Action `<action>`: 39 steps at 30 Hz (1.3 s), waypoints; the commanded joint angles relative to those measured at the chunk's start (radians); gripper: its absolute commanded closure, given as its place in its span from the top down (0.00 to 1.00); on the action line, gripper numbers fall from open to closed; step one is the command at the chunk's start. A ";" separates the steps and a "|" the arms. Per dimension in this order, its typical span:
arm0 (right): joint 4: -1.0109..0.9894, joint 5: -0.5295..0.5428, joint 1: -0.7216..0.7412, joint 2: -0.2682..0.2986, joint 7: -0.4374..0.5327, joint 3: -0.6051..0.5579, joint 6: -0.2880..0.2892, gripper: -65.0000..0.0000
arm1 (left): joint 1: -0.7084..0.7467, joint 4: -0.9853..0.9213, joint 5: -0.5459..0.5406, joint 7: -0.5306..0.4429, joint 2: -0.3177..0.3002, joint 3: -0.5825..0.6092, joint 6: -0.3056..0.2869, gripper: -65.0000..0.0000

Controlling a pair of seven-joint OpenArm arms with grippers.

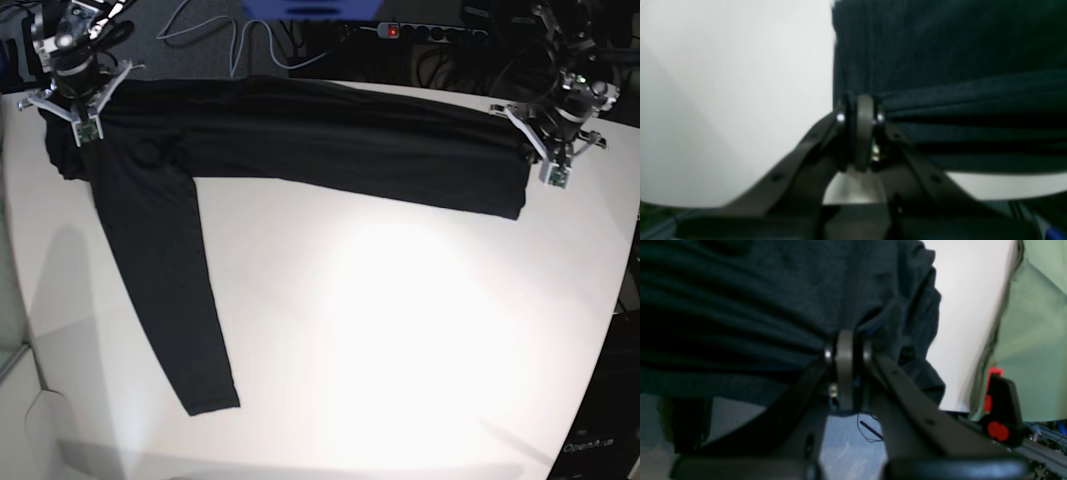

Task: Fold the T-shirt properly
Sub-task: 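Lay the folded body down along the shoulder edge with both grippers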

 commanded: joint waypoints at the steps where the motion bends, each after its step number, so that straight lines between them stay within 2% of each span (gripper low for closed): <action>1: 0.013 -0.002 -0.002 0.010 0.008 0.006 -0.007 0.01 | -0.019 0.004 0.006 -0.016 -0.010 -0.004 0.010 0.03; 12: -0.061 -0.003 0.007 0.011 0.007 0.006 -0.007 0.04 | -0.027 -0.056 0.026 -0.018 -0.016 -0.003 0.010 0.03; 16: -0.061 -0.003 0.009 0.013 0.007 0.006 -0.007 0.26 | -0.027 -0.056 0.026 -0.018 -0.016 -0.001 0.010 0.08; 19: -0.058 -0.003 0.009 0.021 0.005 0.006 -0.007 0.45 | -0.021 -0.049 0.023 -0.018 -0.014 -0.004 0.010 0.22; 22: -0.056 -0.003 0.009 0.025 0.002 0.008 -0.007 0.56 | -0.016 -0.034 0.019 -0.018 -0.011 -0.009 0.010 0.34; 24: -0.054 -0.003 0.010 0.025 0.007 0.031 -0.007 0.59 | -0.016 -0.028 0.019 -0.018 -0.011 -0.011 0.010 0.37; 31: -0.054 -0.002 0.072 0.034 0.007 0.137 -0.007 0.72 | -0.014 -0.011 0.016 -0.018 -0.011 -0.011 0.010 0.37; 39: -0.059 0.001 0.076 0.074 0.007 0.155 -0.007 0.72 | -0.004 0.064 0.016 -0.019 0.004 -0.012 0.010 0.37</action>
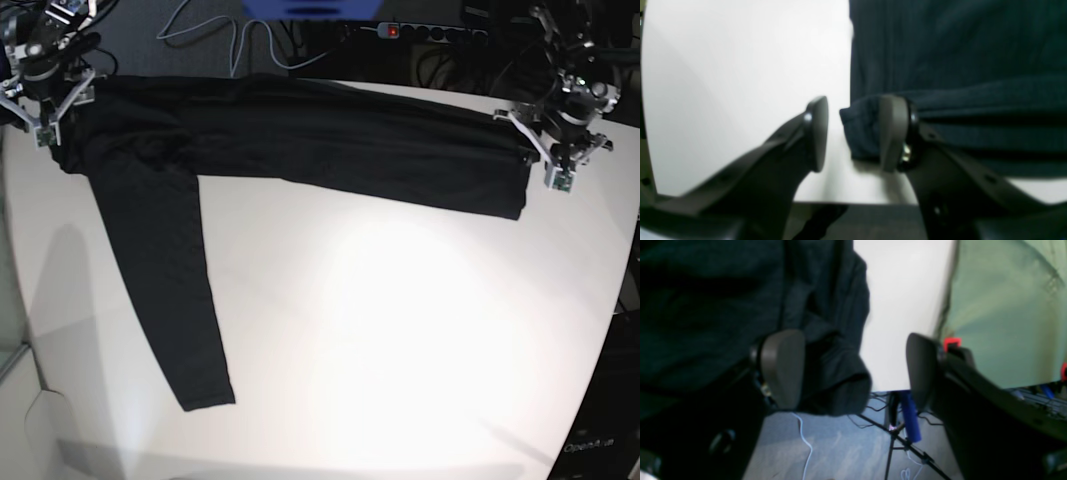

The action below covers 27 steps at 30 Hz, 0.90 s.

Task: Fold the T-shirt properly
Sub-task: 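Lay the folded body down along the shoulder edge with both grippers, then open the right gripper and move it toward the hanging sleeve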

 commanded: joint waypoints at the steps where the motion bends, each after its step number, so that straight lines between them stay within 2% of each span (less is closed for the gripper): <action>1: 0.013 0.005 0.001 0.013 0.015 0.005 -0.005 0.72 | -0.002 0.022 -0.008 -0.016 -0.010 -0.004 0.005 0.37; 6: 0.011 0.005 0.062 0.022 0.015 0.048 -0.005 0.72 | -0.003 0.024 -0.008 -0.016 -0.012 -0.004 0.005 0.37; 10: 0.011 0.005 0.111 0.052 0.010 0.051 -0.005 0.72 | -0.009 0.024 -0.008 -0.016 -0.012 -0.005 0.005 0.37; 15: 0.011 0.000 0.194 0.074 0.009 0.045 -0.005 0.72 | -0.031 0.017 -0.008 -0.015 -0.016 -0.062 0.005 0.37; 21: -0.032 -0.077 0.308 0.100 -0.074 -0.047 -0.005 0.72 | -0.048 0.011 -0.008 -0.015 -0.019 -0.083 0.005 0.37; 27: -0.090 -0.083 0.351 0.098 -0.100 -0.094 -0.005 0.71 | -0.103 0.013 -0.008 -0.004 -0.010 -0.082 0.005 0.37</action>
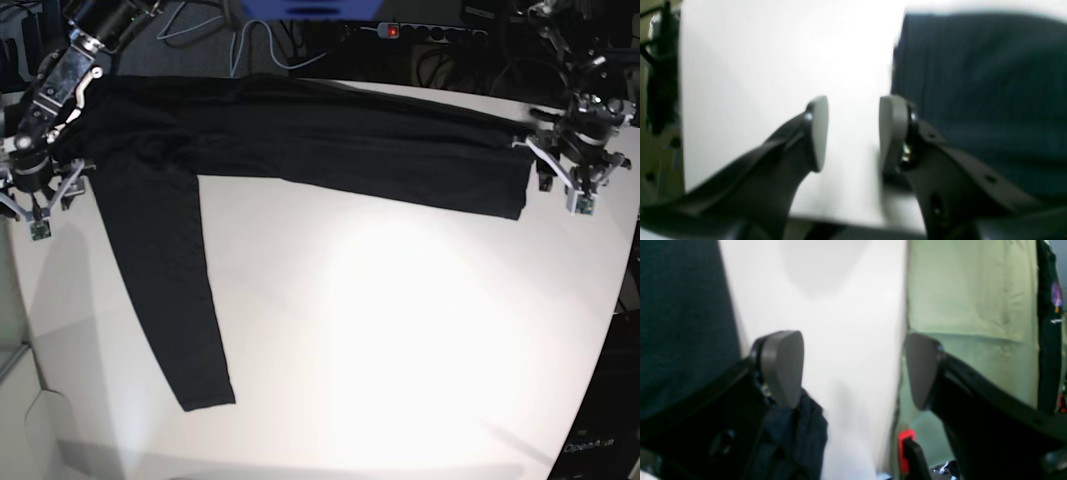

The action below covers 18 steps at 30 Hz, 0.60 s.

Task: Fold the T-shirt properly
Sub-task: 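Open the right gripper and move it toward the hanging sleeve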

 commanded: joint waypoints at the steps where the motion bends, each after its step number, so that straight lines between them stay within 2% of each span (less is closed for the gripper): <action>1: 0.009 0.001 0.010 0.013 0.014 -0.005 -0.008 0.71 | 0.000 0.018 -0.010 -0.013 -0.009 -0.003 0.005 0.37; 6: 0.001 0.001 0.010 0.013 0.014 -0.014 -0.008 0.71 | -0.034 0.024 -0.008 -0.013 0.008 0.043 0.005 0.37; 14: 0.001 0.000 0.007 0.015 0.014 -0.010 -0.008 0.71 | -0.035 0.014 -0.002 -0.013 0.010 0.204 0.005 0.37; 18: 0.003 0.000 0.007 0.016 0.014 -0.007 -0.008 0.71 | -0.061 -0.035 -0.001 -0.013 0.008 0.215 0.005 0.36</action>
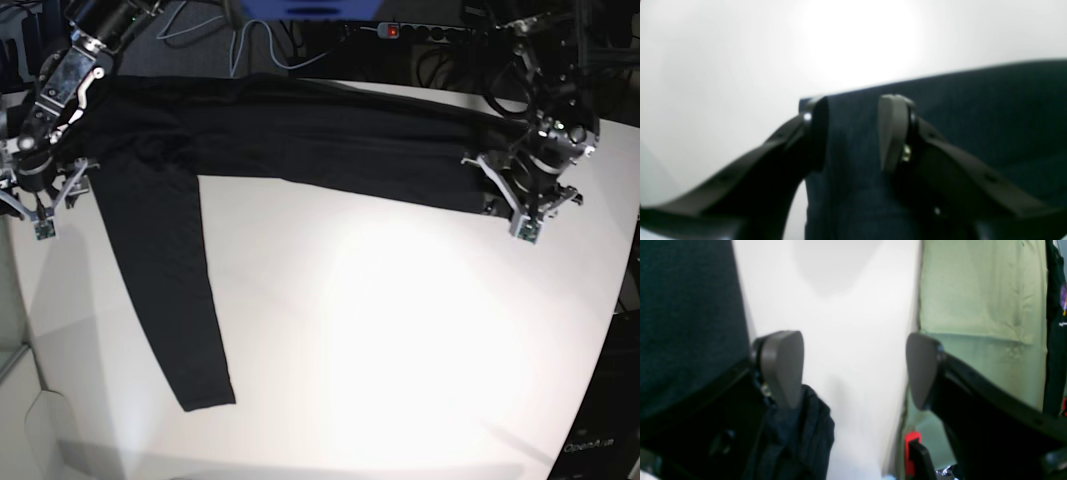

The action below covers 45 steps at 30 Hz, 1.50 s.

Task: Fold the T-shirt properly
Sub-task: 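Open the right gripper and move it toward the hanging sleeve, then lower the right gripper and grasp the black sleeve near the shoulder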

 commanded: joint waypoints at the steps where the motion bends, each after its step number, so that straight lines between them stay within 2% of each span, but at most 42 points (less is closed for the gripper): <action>1: 0.017 0.000 0.008 0.016 0.014 0.005 -0.008 0.71 | -0.008 -0.009 -0.006 -0.013 -0.011 -0.004 0.005 0.34; 6: 0.017 0.000 0.007 0.017 0.014 0.005 -0.008 0.71 | -0.005 -0.070 -0.006 -0.013 -0.017 -0.006 0.005 0.02; 9: 0.017 0.000 0.007 0.017 0.014 0.005 -0.008 0.71 | -0.002 -0.090 -0.005 -0.013 -0.017 -0.007 0.005 0.04; 17: 0.017 0.000 0.014 0.034 0.014 0.005 -0.008 0.71 | -0.002 -0.179 -0.005 -0.024 -0.019 -0.139 0.005 0.04; 21: 0.015 0.000 0.044 0.039 0.014 0.004 -0.008 0.71 | -0.002 -0.231 -0.006 -0.025 -0.048 -0.182 0.005 0.04; 26: 0.012 0.001 0.070 0.036 0.014 -0.015 -0.008 0.71 | 0.015 -0.247 -0.006 -0.025 -0.049 -0.184 0.005 0.04; 40: -0.223 0.000 0.243 0.034 0.012 -0.038 -0.008 0.72 | 0.021 -0.236 -0.006 -0.025 -0.028 -0.176 0.005 0.04; 42: -0.223 0.000 0.264 0.033 -0.008 -0.046 -0.008 0.72 | 0.021 -0.241 -0.006 -0.025 -0.028 -0.176 0.005 0.04; 45: -0.223 0.000 0.298 0.034 -0.089 -0.101 -0.008 0.72 | 0.021 -0.242 -0.006 -0.025 -0.028 -0.176 0.005 0.04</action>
